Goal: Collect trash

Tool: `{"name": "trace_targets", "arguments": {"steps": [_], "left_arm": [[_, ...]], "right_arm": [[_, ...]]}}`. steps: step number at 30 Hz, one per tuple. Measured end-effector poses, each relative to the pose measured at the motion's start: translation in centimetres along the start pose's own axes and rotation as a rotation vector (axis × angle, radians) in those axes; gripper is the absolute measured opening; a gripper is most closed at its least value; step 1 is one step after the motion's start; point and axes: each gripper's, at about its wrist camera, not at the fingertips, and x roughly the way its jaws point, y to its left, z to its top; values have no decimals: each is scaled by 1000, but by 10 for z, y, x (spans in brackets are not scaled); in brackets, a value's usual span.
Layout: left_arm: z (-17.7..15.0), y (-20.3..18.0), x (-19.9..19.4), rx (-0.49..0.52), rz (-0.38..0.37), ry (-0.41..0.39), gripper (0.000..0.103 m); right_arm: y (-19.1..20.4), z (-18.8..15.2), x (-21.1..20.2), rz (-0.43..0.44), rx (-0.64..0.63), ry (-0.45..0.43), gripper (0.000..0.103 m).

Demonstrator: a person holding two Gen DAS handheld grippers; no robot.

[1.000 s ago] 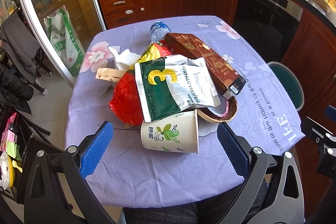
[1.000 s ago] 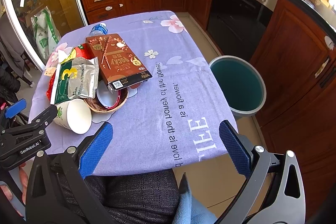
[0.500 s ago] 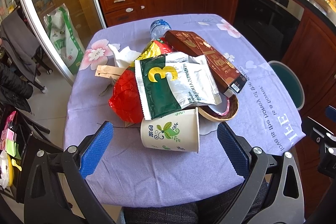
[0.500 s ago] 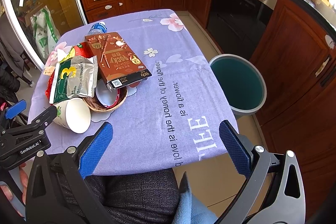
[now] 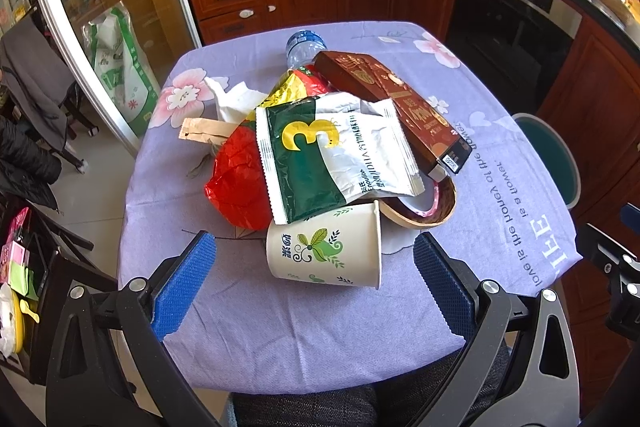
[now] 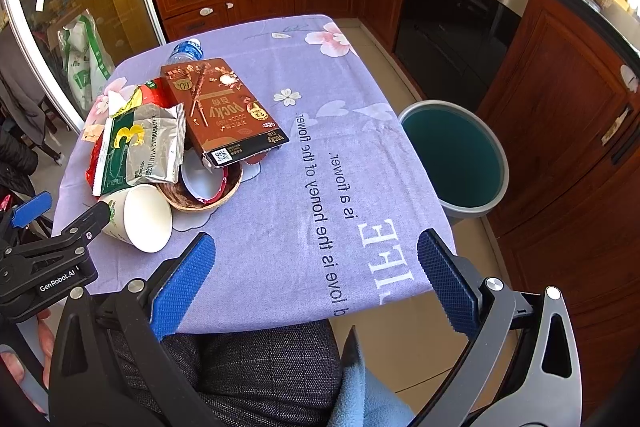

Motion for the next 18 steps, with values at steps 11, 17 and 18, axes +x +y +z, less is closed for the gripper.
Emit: {"name": "trace_targets", "arguments": {"steps": [11,17,18], "left_arm": [[1,1,14,-7,-3,55,99],[0,2,35,-33,0,115,99],[0,2,37,-34,3,119,99]], "right_arm": [[-1,-2,6,5,8,17,97],[-1,-4,15,12,9,37,97],[-1,-4,17,14,10,43,97]]}}
